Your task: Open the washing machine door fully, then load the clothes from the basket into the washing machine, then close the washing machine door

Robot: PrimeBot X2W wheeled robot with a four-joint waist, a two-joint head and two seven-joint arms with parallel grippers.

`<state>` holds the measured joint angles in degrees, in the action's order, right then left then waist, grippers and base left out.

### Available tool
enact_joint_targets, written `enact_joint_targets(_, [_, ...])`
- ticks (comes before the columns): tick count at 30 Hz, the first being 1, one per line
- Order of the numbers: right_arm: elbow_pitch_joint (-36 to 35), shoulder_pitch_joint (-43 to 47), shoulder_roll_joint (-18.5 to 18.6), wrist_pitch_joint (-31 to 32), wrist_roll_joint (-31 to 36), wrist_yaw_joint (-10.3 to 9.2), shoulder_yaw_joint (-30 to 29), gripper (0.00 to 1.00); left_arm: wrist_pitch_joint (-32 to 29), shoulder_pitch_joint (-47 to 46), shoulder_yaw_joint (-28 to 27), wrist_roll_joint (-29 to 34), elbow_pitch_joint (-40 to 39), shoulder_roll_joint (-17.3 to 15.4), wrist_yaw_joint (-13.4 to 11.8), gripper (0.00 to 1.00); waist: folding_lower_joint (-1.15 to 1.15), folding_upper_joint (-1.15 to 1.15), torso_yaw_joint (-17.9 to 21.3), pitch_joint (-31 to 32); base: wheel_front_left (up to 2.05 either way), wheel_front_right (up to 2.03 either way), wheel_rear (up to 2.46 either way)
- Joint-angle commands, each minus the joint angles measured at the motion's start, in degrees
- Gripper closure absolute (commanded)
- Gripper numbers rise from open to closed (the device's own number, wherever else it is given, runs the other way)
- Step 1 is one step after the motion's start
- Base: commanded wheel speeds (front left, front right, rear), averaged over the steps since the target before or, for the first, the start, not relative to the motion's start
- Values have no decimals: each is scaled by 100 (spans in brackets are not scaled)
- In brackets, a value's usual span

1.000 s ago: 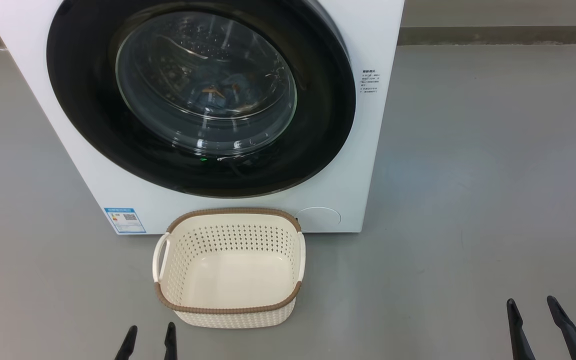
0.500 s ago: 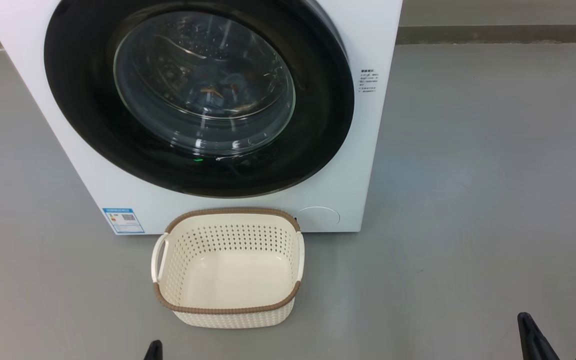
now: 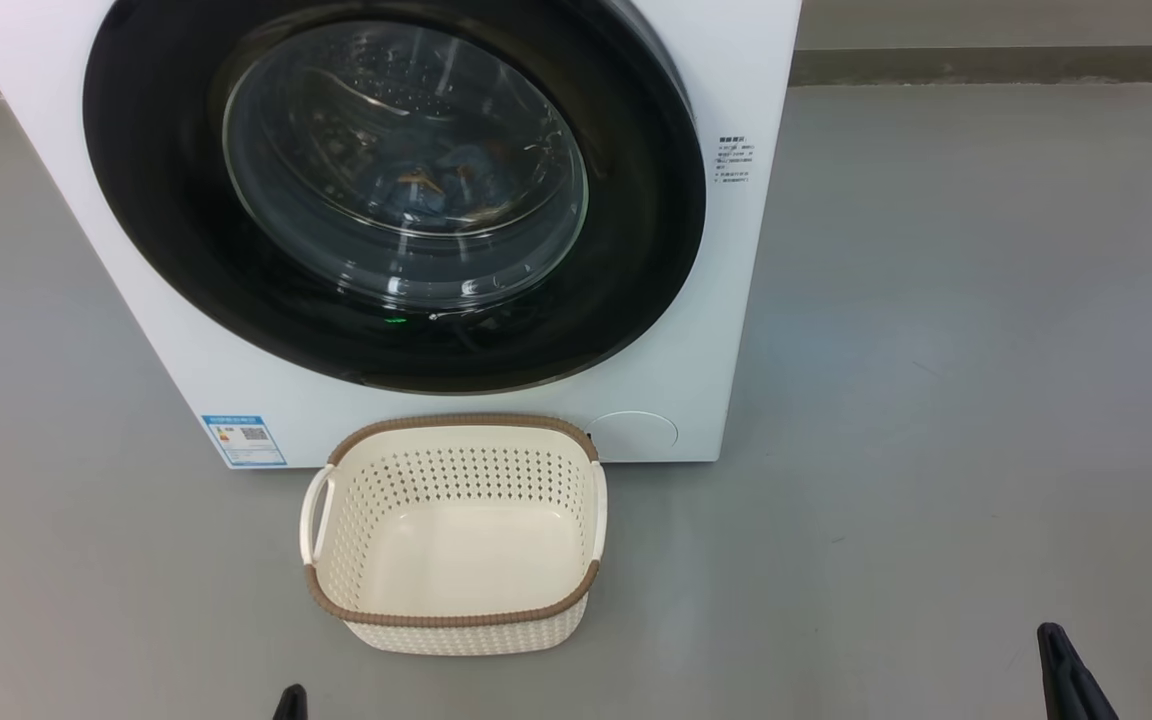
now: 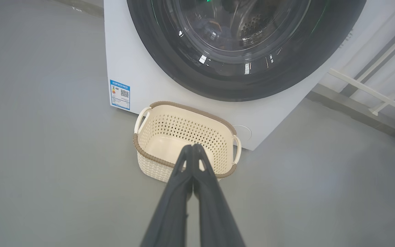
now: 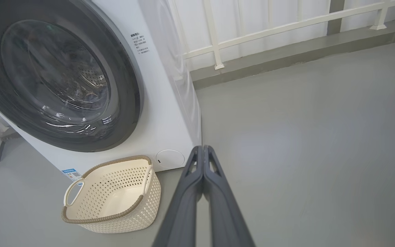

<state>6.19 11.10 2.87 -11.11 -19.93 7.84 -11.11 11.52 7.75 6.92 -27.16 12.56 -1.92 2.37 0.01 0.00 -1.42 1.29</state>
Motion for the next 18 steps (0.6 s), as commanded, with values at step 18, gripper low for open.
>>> enact_joint_targets(18, [26,-473,33,296,-1301,-12,112,100,-272,-438,-252,-1196,-71,-105,116,100,-1,0,24,-25,0,0,0])
